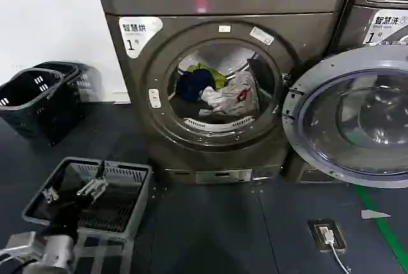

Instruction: Grasp the clothes from the dryer.

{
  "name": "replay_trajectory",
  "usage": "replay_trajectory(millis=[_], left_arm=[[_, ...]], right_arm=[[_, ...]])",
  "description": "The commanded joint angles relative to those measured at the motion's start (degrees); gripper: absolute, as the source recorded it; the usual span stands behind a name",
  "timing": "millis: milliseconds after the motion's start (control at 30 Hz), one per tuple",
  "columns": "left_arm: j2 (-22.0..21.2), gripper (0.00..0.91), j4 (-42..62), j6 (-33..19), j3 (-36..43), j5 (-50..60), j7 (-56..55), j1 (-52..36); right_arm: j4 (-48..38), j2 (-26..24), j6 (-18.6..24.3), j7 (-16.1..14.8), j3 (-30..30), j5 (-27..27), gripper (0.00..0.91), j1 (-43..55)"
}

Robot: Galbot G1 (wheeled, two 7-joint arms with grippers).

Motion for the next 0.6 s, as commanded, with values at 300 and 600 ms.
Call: replay_trajectory(millis=[300,600], left_arm=[[0.0,0.907,0.0,-2.2,-0.5,1.7,5.7,-0.2],[-0.8,0.907,0.2,-1.9,1.2,3.8,5.5,-0.1]], right_arm=[[0.3,0.9,3.4,-2.4,-2.2,-2.6,0.907,0.7],[-0.3,0.8,3.4,-2.1,-1.7,-2.5,0.907,0.5]])
